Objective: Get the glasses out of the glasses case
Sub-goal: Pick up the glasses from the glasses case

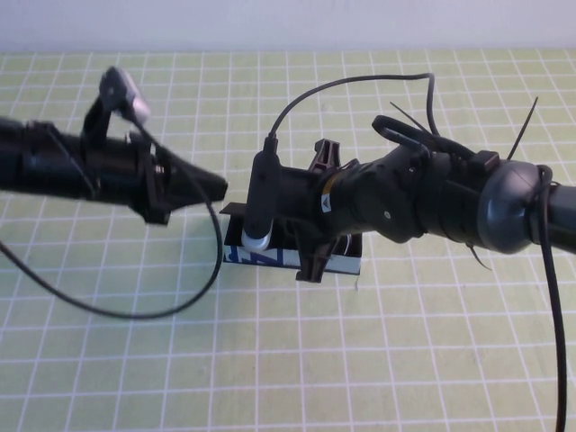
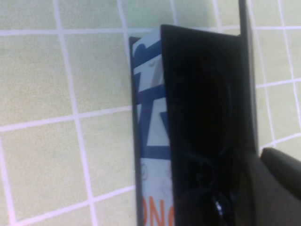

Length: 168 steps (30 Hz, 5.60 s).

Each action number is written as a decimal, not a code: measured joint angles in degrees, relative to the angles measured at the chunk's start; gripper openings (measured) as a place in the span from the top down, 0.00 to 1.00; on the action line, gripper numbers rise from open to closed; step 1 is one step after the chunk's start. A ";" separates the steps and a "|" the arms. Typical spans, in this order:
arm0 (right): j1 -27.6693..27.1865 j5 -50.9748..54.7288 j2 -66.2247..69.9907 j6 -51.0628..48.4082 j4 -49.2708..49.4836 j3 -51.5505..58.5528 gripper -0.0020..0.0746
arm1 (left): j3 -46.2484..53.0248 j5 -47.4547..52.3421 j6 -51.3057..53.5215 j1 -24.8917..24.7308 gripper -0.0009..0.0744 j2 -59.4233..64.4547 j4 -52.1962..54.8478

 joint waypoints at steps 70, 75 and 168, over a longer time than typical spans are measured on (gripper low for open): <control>-8.85 13.35 6.77 37.79 17.59 -15.46 0.99 | -4.80 2.40 2.25 0.00 0.99 20.32 -8.37; -11.10 17.15 12.01 37.89 19.68 -22.20 0.99 | -4.80 2.43 2.25 0.00 0.99 20.32 -8.28; -4.95 44.11 16.36 6.20 14.73 -33.91 0.55 | -13.89 -0.92 -20.95 -0.86 0.99 21.29 -1.30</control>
